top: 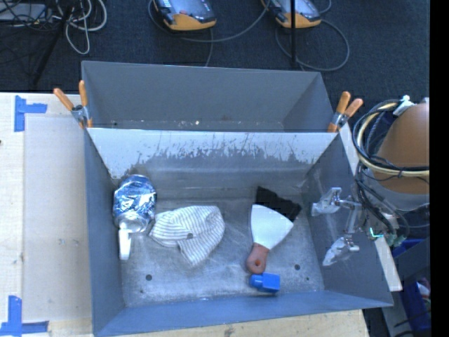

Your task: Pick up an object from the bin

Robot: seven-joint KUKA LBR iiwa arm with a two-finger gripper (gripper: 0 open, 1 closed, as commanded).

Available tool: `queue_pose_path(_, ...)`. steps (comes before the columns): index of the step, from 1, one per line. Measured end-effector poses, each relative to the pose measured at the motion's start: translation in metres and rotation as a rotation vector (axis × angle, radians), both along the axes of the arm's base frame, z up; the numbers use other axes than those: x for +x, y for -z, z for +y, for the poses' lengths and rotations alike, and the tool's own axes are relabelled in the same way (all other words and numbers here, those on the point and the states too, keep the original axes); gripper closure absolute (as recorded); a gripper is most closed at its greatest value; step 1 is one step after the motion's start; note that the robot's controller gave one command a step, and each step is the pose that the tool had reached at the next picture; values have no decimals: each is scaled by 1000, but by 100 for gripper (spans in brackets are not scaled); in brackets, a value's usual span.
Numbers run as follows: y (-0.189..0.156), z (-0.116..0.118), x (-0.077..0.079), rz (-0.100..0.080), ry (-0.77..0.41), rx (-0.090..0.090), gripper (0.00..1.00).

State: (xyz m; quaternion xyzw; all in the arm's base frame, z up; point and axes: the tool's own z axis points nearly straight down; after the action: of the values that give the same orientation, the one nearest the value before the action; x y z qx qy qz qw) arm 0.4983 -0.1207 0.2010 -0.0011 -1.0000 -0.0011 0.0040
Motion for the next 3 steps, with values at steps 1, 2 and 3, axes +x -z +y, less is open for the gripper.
queue_pose_path(1, -2, 0, 1, -4, -1, -1, 0)
queue_pose_path(2, -48, 8, 9, -3, -56, 0, 0)
queue_pose_path(3, 85, 30, 30, -12, -301, -1, 100)
